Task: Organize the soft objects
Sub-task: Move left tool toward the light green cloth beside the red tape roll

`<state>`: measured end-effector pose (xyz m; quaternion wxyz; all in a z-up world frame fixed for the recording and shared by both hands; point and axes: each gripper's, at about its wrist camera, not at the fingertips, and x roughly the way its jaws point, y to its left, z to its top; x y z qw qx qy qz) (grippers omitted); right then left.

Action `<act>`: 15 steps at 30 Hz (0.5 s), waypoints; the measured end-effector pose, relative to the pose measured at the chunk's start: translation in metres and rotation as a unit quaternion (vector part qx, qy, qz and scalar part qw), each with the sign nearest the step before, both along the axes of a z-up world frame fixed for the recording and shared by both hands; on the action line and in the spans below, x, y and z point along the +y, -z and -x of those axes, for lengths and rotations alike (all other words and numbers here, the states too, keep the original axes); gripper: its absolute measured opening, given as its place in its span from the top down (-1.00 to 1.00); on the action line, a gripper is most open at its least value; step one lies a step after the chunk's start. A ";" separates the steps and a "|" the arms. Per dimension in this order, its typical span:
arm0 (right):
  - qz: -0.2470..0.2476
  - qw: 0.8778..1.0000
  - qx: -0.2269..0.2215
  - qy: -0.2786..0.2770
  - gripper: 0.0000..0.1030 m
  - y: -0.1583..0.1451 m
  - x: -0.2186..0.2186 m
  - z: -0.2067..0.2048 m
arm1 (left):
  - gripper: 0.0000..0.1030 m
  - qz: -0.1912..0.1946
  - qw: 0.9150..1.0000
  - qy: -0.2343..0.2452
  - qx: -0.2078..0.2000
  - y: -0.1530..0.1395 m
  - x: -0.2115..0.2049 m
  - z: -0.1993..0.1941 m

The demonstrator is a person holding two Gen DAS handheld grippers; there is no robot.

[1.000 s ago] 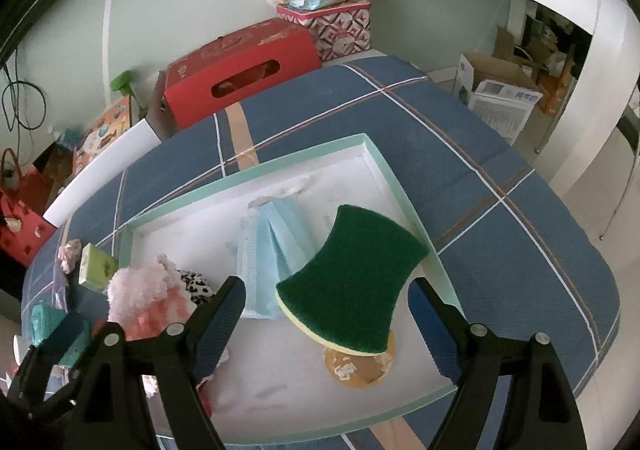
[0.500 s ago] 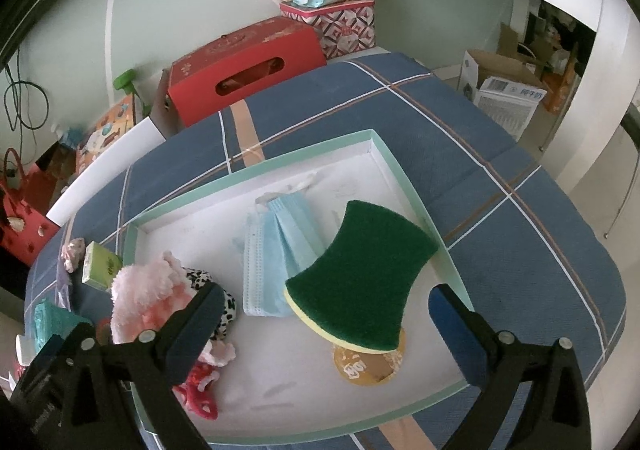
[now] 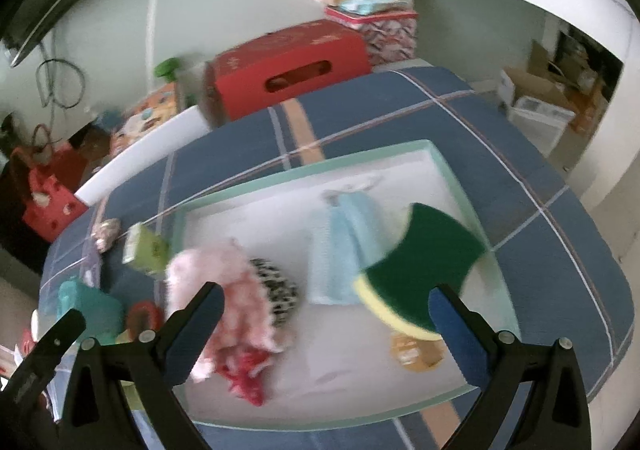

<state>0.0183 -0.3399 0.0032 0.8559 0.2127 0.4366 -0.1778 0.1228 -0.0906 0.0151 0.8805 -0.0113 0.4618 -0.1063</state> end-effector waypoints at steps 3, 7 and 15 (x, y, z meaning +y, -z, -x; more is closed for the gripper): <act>0.001 1.000 -0.011 -0.021 -1.00 -0.007 0.019 -0.003 | -0.93 -0.006 1.000 -0.016 0.004 -0.001 0.014 -0.001; -0.005 0.998 -0.017 -0.052 -1.00 -0.010 0.041 -0.007 | -0.93 -0.009 0.999 -0.032 0.012 0.002 0.031 0.000; -0.001 0.994 -0.003 -0.110 -1.00 -0.002 0.095 -0.010 | -0.93 0.001 0.998 -0.048 0.034 0.018 0.053 0.010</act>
